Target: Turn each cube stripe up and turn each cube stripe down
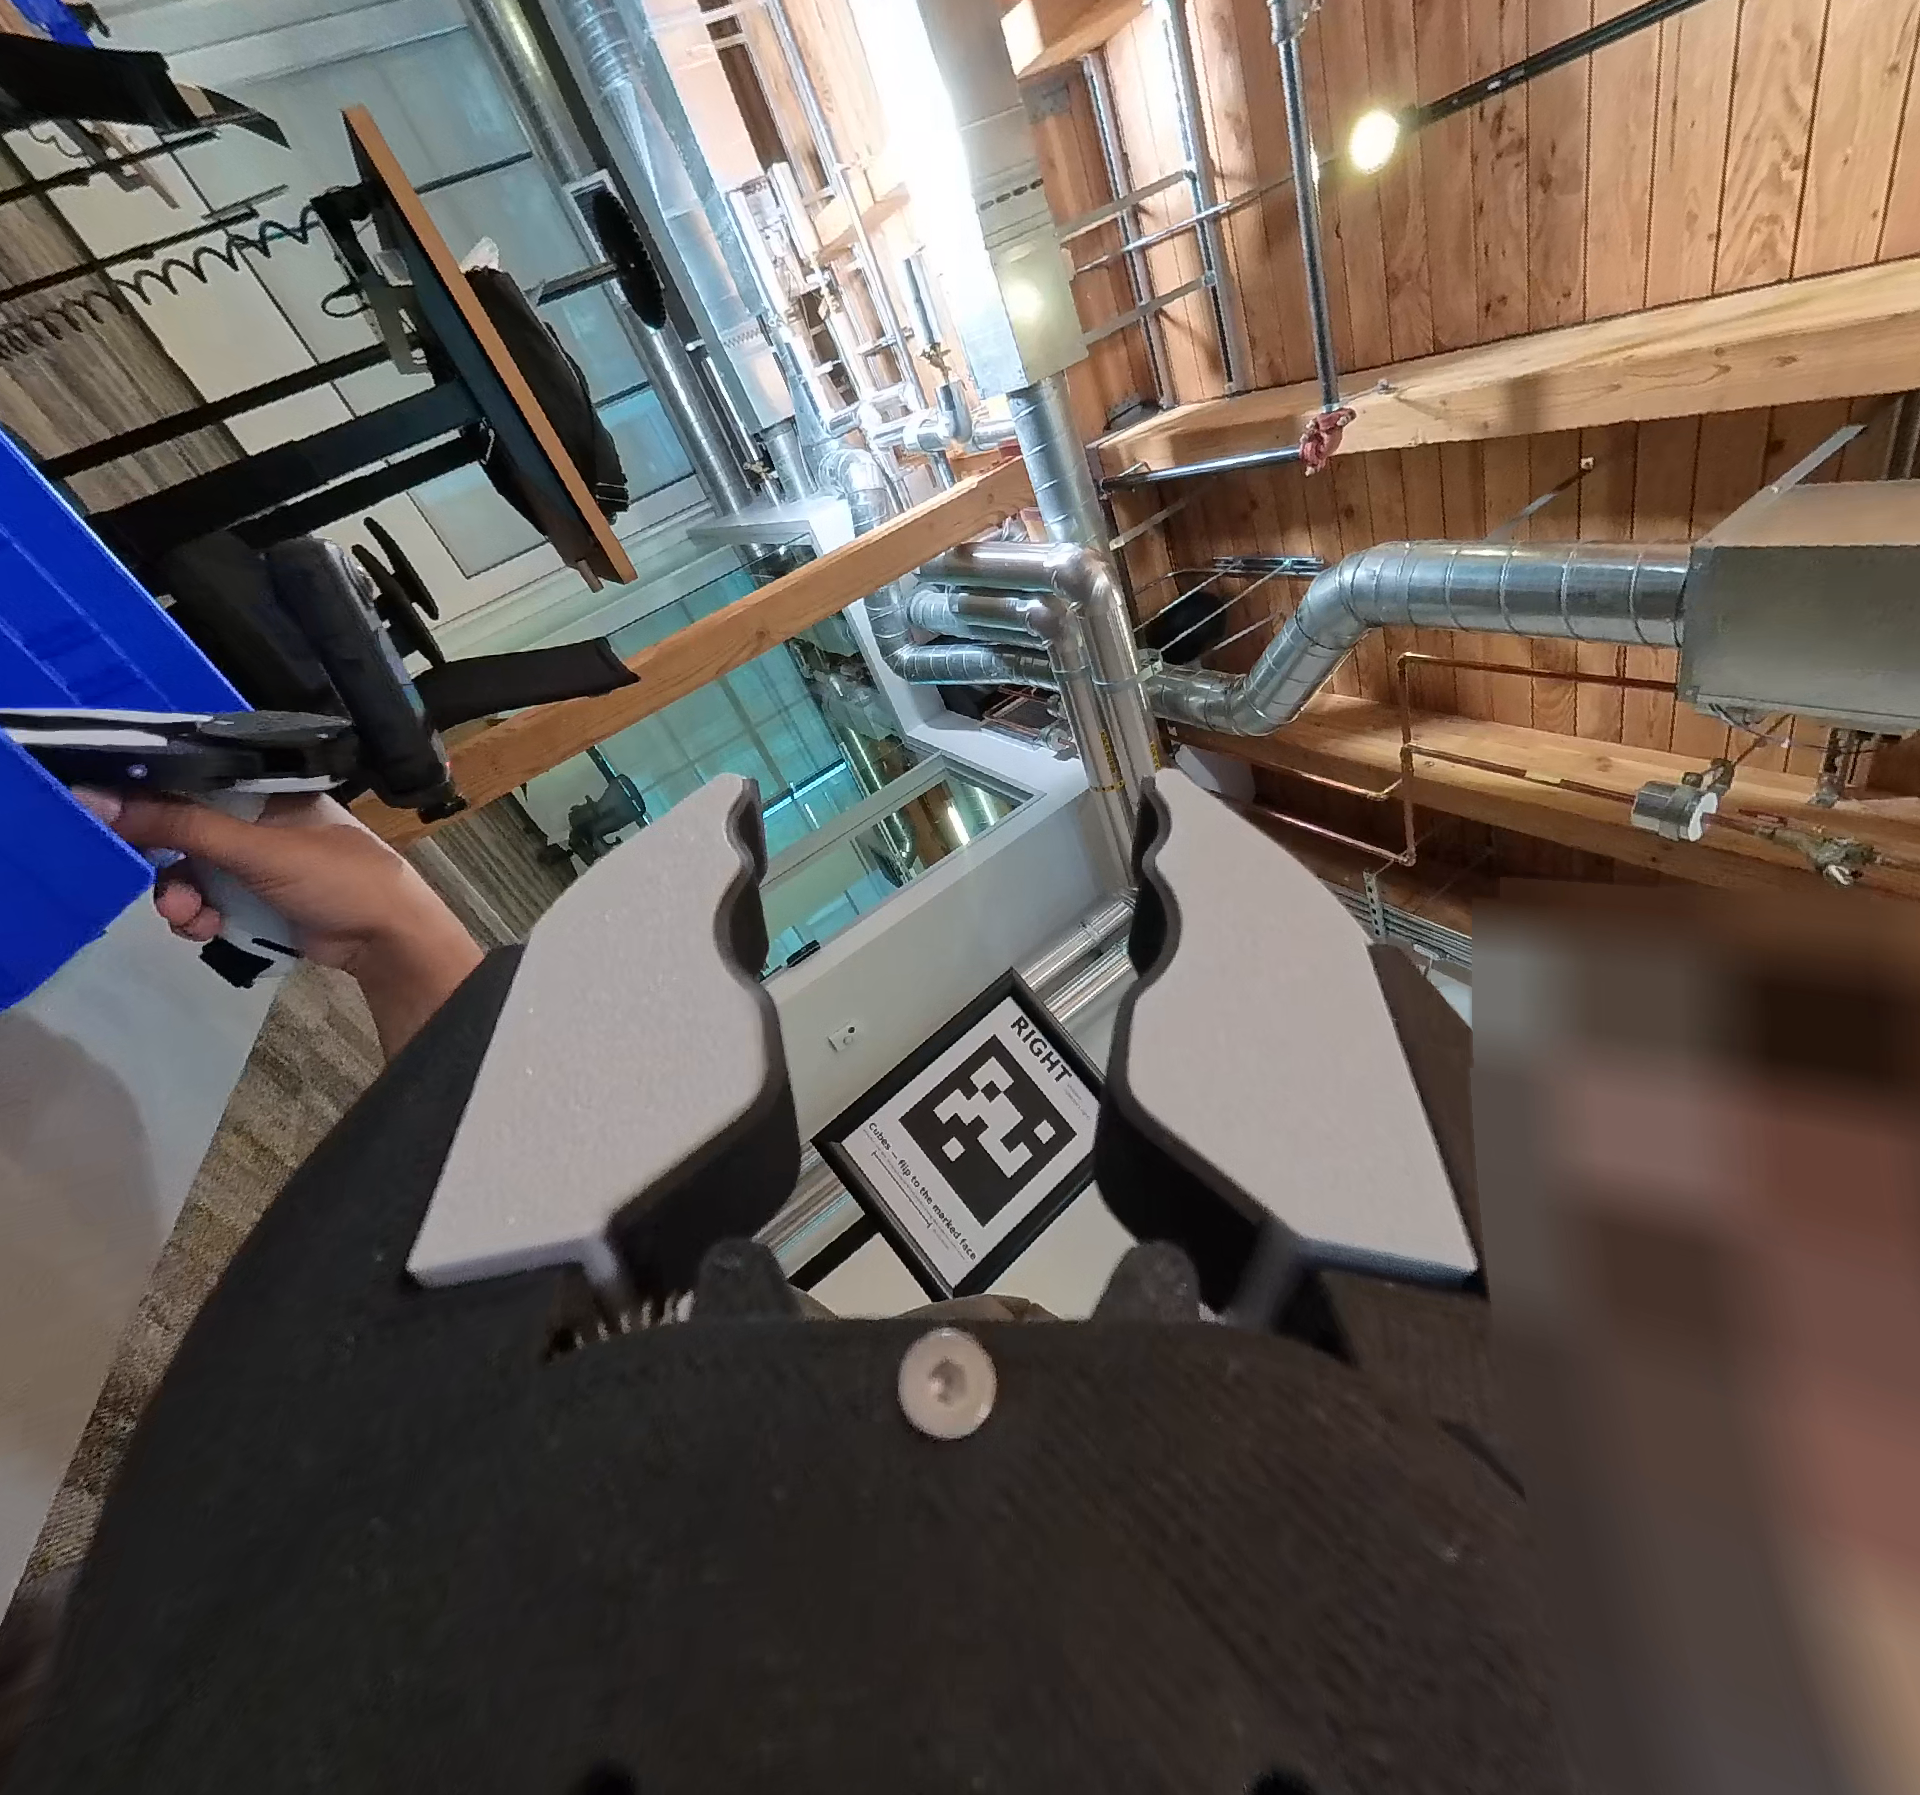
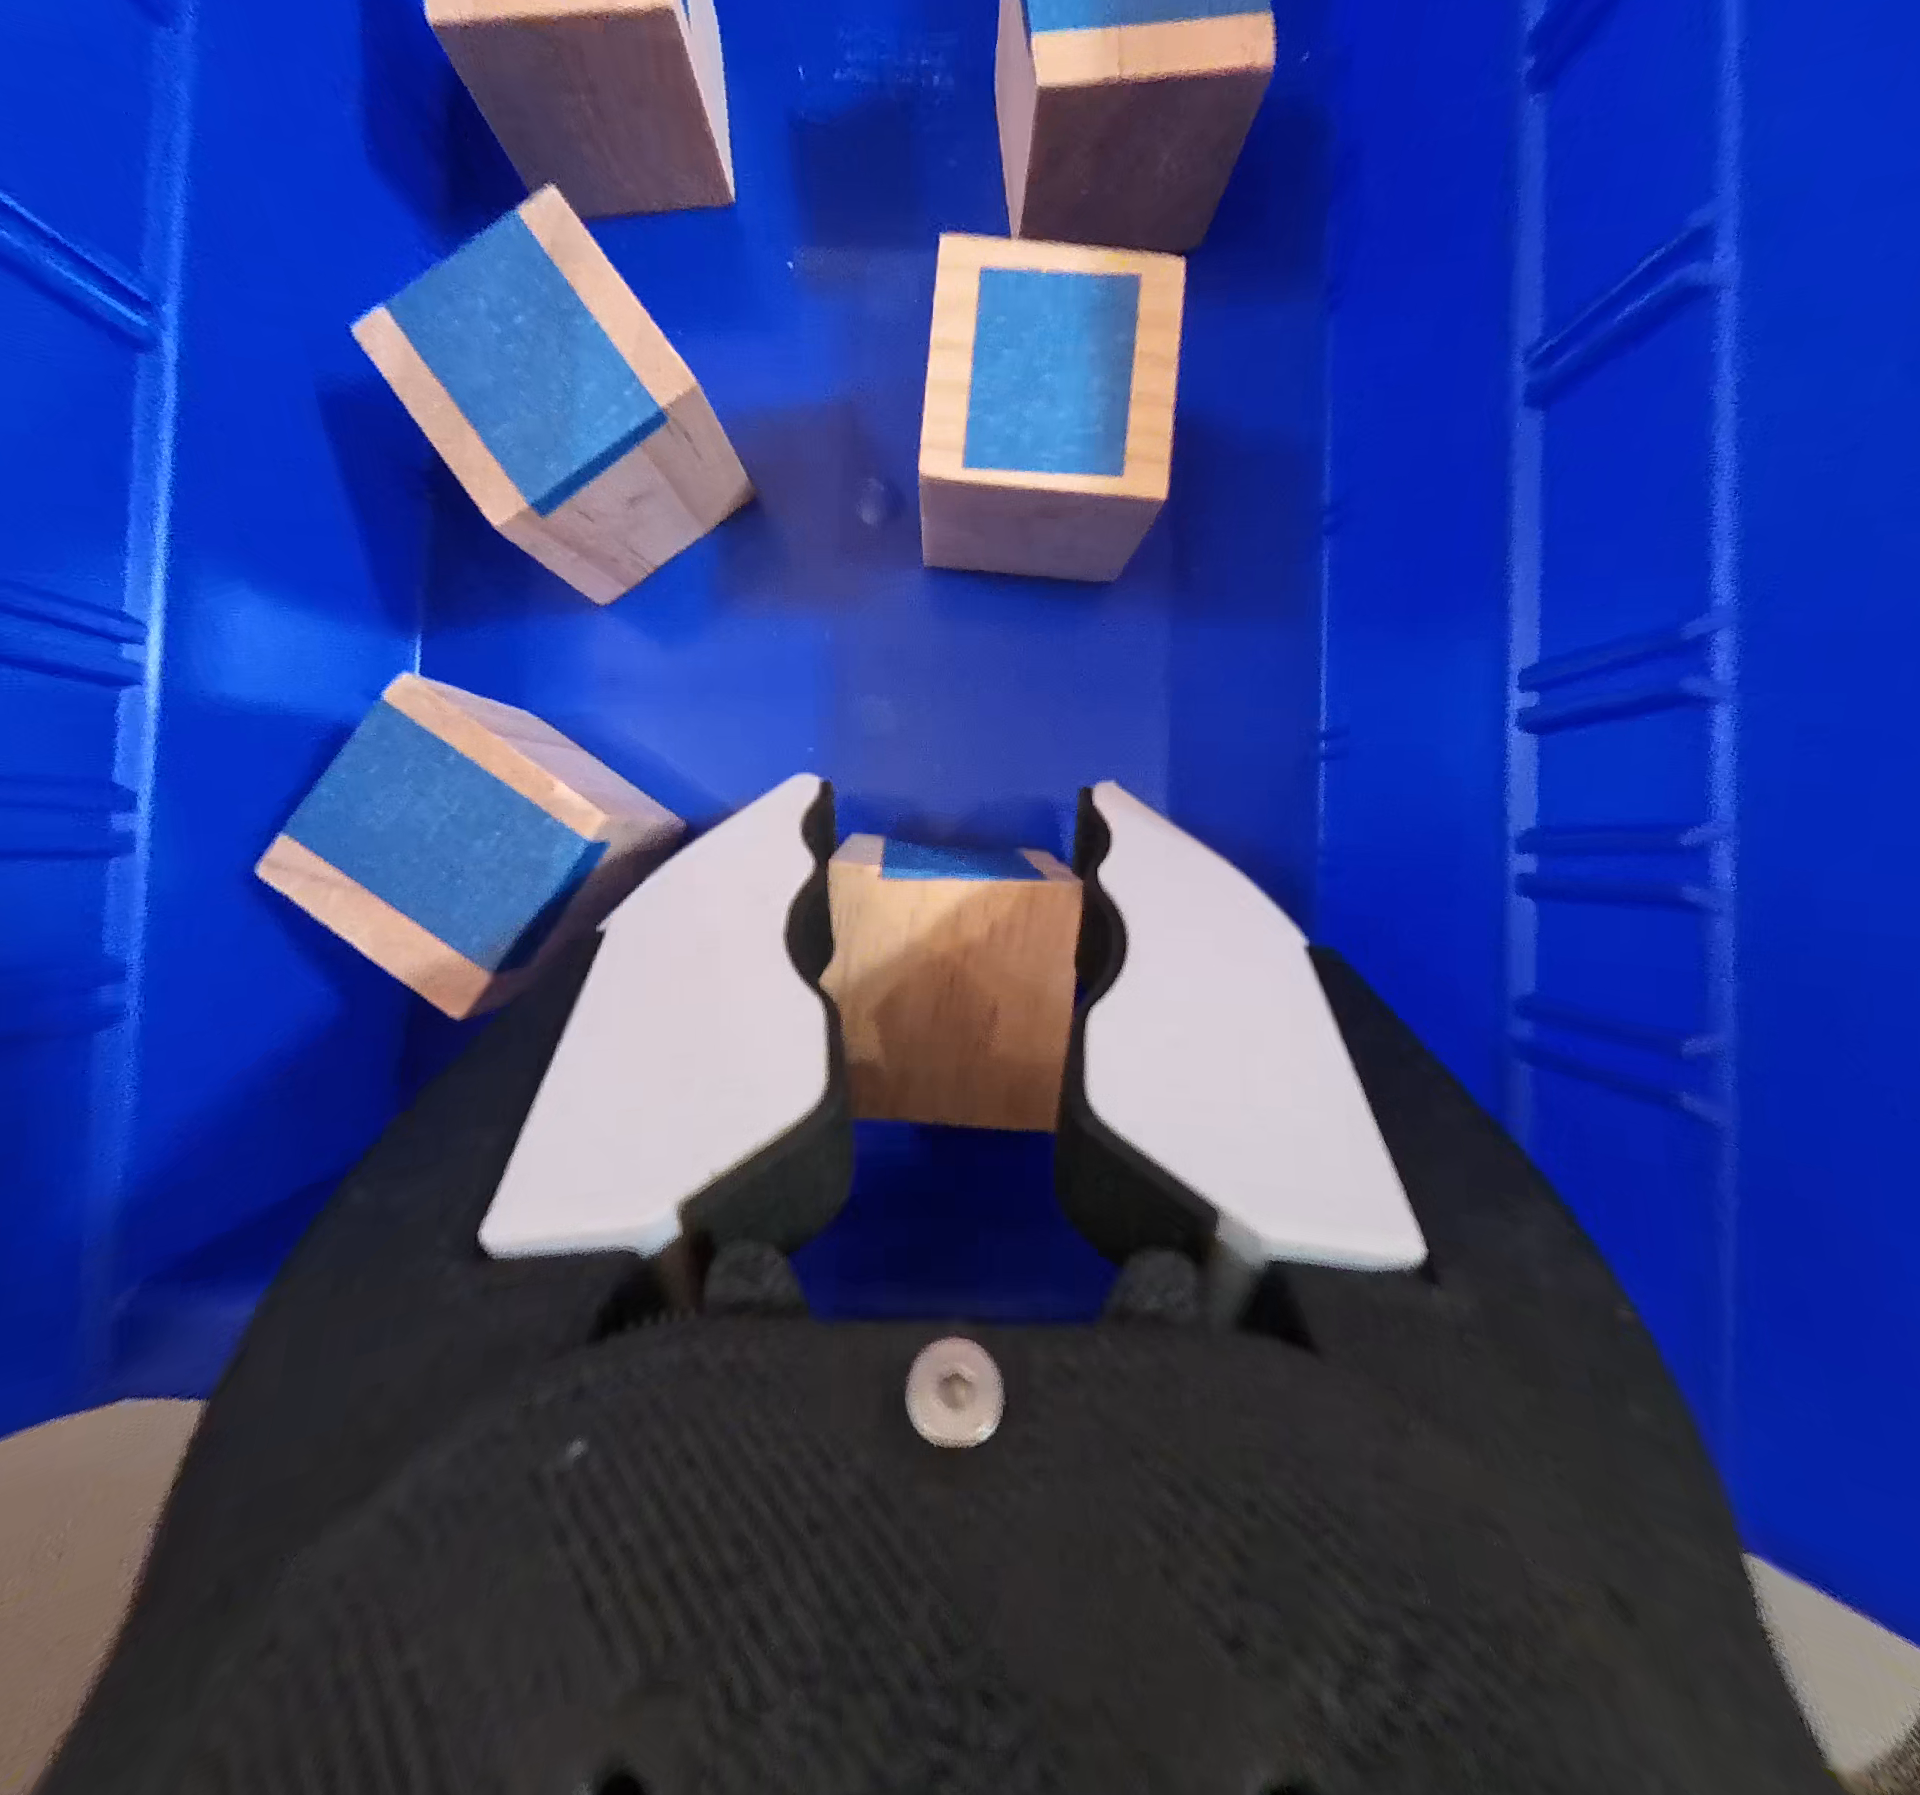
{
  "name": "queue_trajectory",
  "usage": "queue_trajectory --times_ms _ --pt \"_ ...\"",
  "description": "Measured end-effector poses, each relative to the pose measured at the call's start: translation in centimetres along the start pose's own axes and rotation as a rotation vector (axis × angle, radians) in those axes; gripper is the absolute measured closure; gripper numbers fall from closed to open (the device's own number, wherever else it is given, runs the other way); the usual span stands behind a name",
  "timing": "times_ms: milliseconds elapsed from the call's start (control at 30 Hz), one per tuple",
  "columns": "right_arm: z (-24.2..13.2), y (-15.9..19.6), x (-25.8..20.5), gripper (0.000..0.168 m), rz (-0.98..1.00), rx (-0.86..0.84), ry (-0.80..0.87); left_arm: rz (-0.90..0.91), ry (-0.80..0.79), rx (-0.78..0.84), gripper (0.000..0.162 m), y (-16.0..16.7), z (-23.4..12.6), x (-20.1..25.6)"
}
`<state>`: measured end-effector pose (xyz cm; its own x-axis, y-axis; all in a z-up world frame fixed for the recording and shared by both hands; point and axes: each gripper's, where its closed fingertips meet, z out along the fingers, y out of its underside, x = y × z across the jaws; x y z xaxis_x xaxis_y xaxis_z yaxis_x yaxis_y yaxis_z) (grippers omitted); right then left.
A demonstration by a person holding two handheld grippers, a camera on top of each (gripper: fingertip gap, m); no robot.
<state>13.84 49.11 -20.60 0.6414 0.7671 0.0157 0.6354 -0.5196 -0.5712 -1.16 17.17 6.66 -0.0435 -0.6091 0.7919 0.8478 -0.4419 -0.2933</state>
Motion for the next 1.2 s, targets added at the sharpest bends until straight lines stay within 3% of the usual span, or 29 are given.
queue_trajectory --times_ms 367,933,1200 --pt "-1.0 -2.9 0.2 0.123 -0.005 0.188 0.011 -0.007 -0.004 -0.001 0.094 0.1 0.0 -0.2" --pt "-2.4 -0.8 -0.1 0.123 -0.104 0.041 -0.019 -0.012 -0.007 0.008 0.095 -0.2 -0.2 -0.4" --pt "-2.1 -1.1 -0.1 0.123 -0.081 0.071 -0.021 -0.011 -0.008 0.003 0.095 0.0 -0.1 -0.4"
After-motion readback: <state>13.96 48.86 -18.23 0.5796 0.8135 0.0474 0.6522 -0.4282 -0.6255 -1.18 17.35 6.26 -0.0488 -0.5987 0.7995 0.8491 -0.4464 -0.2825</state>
